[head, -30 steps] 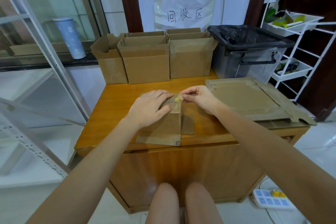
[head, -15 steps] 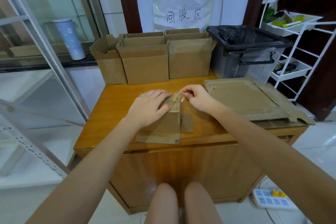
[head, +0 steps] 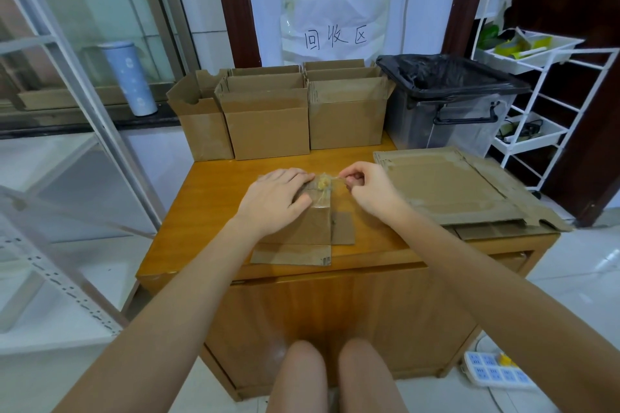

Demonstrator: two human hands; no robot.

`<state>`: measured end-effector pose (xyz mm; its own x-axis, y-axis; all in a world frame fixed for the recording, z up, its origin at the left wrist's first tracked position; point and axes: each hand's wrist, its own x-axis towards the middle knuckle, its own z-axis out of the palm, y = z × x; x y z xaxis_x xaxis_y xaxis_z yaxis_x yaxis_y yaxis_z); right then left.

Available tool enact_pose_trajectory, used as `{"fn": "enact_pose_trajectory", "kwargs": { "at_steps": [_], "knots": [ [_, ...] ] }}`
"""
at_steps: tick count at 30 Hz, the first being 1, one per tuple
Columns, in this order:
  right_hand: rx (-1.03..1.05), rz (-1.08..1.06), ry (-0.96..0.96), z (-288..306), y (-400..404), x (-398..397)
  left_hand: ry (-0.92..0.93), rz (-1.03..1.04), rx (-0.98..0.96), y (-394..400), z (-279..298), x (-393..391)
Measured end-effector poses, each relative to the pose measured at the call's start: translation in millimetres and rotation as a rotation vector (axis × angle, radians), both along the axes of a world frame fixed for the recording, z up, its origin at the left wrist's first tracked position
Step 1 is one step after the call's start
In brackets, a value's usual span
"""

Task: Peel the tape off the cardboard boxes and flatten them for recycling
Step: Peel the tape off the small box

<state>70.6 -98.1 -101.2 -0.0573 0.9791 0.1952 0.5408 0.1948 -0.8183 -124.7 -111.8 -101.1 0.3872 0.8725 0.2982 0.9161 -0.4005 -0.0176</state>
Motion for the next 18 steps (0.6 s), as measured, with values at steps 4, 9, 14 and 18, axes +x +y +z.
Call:
{"fn": "enact_pose_trajectory", "kwargs": {
  "at_steps": [4,9,14,18],
  "knots": [
    [0.027,-0.006,0.038,-2.7,-7.8,0.7,-0.002,-0.014,-0.001,0.4,-0.4,-1.2],
    [0.044,-0.026,0.114,-11.6,-15.1,-0.4,-0.007,-0.019,0.023,-0.2,-0.9,0.7],
    [-0.070,-0.009,0.390,-17.5,-17.0,-2.6,-0.027,-0.033,0.036,-0.1,-0.9,-1.1],
    [-0.037,-0.064,0.408,-12.6,-21.0,0.1,-0.034,-0.032,0.052,1.3,-2.4,0.0]
  ]
}}
